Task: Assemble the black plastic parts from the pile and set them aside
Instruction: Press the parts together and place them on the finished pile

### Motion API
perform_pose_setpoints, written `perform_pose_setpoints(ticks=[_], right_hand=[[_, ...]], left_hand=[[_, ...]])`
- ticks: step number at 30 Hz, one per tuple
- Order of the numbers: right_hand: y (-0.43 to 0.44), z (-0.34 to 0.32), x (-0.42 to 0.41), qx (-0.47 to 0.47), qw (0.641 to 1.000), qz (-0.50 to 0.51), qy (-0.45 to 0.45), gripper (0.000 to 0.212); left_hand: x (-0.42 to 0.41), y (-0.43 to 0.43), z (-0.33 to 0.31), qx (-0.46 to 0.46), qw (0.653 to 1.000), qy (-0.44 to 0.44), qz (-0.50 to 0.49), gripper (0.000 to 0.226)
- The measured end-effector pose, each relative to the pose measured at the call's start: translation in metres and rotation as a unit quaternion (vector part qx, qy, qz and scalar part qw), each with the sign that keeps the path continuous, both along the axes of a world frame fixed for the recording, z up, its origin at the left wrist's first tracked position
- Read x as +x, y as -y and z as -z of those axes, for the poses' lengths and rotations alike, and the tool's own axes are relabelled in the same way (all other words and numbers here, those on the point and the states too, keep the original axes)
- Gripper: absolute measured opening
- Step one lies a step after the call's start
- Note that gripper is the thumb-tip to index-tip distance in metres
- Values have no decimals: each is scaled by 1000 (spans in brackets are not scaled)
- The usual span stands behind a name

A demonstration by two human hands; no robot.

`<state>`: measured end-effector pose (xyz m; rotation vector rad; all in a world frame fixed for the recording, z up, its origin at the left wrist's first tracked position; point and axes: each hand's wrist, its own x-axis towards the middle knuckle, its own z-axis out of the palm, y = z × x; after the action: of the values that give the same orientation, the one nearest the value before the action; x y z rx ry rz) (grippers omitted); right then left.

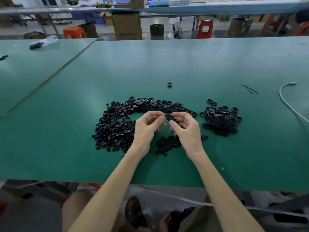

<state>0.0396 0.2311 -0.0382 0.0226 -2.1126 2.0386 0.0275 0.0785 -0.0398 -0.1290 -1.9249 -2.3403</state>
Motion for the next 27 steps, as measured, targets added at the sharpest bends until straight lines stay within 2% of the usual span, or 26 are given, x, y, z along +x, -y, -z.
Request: perform_pose_setpoints(ticks=[13, 22, 27], right_hand=[[0, -6, 3, -29, 999, -45, -5, 19], [0, -3, 2, -2, 999, -32, -13, 5], [-1, -2, 1, 19, 999, -23, -13, 7]], left_hand=[[-1, 1, 2, -30, 999, -15, 13, 5], [1, 0, 0, -32, 999, -12, 4, 5], [3, 0, -4, -21, 1000, -9, 13, 9]])
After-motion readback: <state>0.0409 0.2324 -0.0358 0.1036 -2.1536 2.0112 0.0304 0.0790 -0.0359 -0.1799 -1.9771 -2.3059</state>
